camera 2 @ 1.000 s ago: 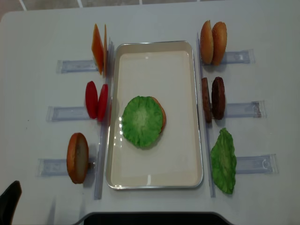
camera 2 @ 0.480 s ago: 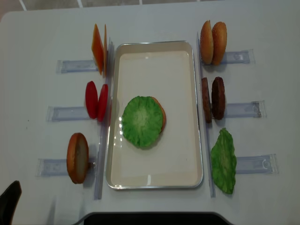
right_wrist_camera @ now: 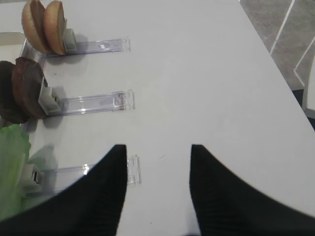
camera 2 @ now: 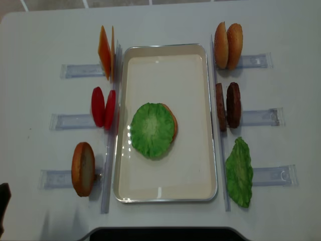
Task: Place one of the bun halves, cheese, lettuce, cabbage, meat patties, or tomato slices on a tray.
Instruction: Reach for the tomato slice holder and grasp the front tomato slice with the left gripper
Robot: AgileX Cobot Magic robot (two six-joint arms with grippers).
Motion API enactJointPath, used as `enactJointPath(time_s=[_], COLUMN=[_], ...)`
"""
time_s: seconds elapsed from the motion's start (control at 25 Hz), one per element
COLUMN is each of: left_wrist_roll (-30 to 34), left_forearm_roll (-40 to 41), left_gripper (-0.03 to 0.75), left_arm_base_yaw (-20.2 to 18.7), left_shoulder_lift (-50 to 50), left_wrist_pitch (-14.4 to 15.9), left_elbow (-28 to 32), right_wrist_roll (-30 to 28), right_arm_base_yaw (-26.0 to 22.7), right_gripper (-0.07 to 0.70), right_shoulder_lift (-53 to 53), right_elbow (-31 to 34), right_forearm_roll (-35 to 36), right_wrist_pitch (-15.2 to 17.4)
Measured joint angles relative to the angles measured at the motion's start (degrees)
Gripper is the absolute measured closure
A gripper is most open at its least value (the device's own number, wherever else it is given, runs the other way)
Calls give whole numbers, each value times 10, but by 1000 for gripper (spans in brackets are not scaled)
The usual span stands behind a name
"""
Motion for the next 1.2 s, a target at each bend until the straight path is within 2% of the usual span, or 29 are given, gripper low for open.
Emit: enactJointPath(time_s=[0.12,0.28,0.44,0.64,0.76,0.92,1.04,1.2], left_wrist_roll=[-11,-12,12,21,32,57,48,-4], left_forearm_roll=[1,0,-16,-30,-39,-65,-75,-71], left_gripper=[131,144,146,146,146,146,146,146], left_arm_base_yaw=[0,0,0,0,0,0,-6,-53], left_shoulder_lift=[138,353,549,729,809,892,914,909], left_wrist_pitch=[-28,-77,-94,-99,-90,-38,-17,7], left_elbow=[-5,-69,-181,-326,-406,-499,-524,-529], right_wrist_roll=[0,0,0,0,0,0,0,0], right_arm_base_yaw=[0,0,0,0,0,0,0,0], right_gripper=[339,339,339,339,339,339,339,339], right_shoulder_lift=[0,0,0,0,0,0,0,0], right_elbow=[0,0,0,0,0,0,0,0], right_forearm_roll=[0,0,0,0,0,0,0,0], right_wrist_pitch=[0,0,0,0,0,0,0,0])
